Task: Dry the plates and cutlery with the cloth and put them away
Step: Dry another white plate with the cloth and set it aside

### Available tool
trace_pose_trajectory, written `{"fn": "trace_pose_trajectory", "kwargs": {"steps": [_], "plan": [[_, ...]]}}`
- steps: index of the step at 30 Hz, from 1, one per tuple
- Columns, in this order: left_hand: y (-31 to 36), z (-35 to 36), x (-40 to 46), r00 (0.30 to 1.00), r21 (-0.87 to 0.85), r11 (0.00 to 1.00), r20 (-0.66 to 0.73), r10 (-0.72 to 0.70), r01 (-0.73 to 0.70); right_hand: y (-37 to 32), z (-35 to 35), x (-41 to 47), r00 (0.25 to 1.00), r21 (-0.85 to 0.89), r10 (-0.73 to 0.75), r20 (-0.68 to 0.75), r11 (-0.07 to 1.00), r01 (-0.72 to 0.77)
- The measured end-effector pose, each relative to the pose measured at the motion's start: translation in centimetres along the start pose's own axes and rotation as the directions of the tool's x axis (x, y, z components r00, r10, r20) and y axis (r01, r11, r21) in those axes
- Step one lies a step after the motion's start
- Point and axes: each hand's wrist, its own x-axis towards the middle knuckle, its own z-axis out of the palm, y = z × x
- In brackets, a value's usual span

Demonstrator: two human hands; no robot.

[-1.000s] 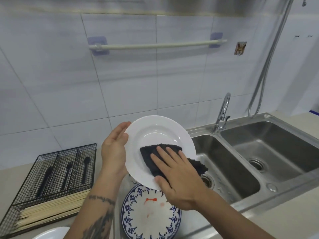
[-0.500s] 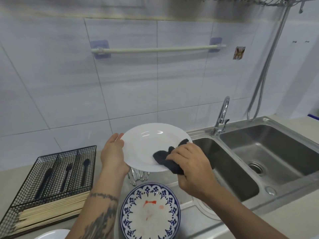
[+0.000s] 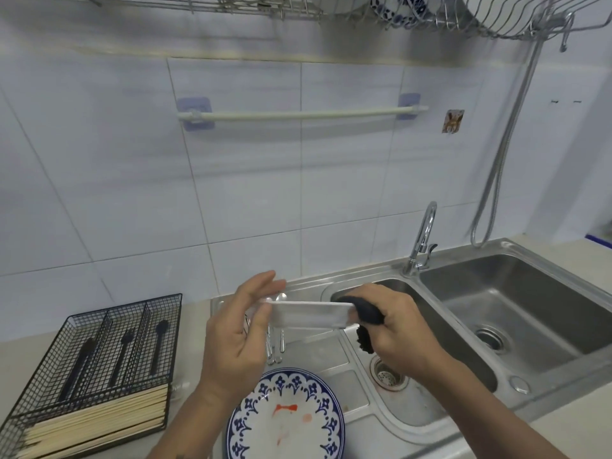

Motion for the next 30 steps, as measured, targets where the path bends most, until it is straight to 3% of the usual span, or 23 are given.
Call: {"fn": "trace_pose_trajectory", "kwargs": {"steps": [4,7,13,18,24,28,30], "plan": [[1.0,0.5,0.8,0.997,0.085,0.993,0.035,0.075,-0.078,0.3,-0.5,0.4,0.999,0.156,0.036,0.005,0.987,-0.036],[1.4,1.1,1.4,0.999,0.086,0.995,0.032,0.039,-0.042,0.0,-0.6,0.5,0.997,0.224,0.078,-0.028,0.972,-0.07],[2.9,3.9,1.9,0.986,-0.03,0.987,-0.055,-0.158,0.156,-1.5,2.2,-0.2,0.917,-0.191,-0.052,-0.395,0.981,-0.026],[3.6,5.0,3.2,0.952,-0.181,0.939,-0.046,-0.304,0.291,-2.1,4.5,-1.7,0.946,-0.275,-0.202,-0.255,0.953,0.13],[2.6,3.7,3.6,0.892,-0.219,0.878,-0.064,-0.448,0.425,-0.6,3.4,-3.5,0.975,-0.244,-0.055,-0.216,0.97,0.001],[2.1,3.9,3.7,0.869,-0.182,0.86,-0.055,-0.492,0.476,-2.2,4.0,-2.6,0.983,-0.258,-0.111,-0.144,0.963,0.071],[2.2,4.1,3.6,0.87,-0.185,0.857,-0.023,-0.493,0.481,-2.6,3.8,-1.8,0.974,-0.313,-0.132,-0.182,0.947,0.07]]}}
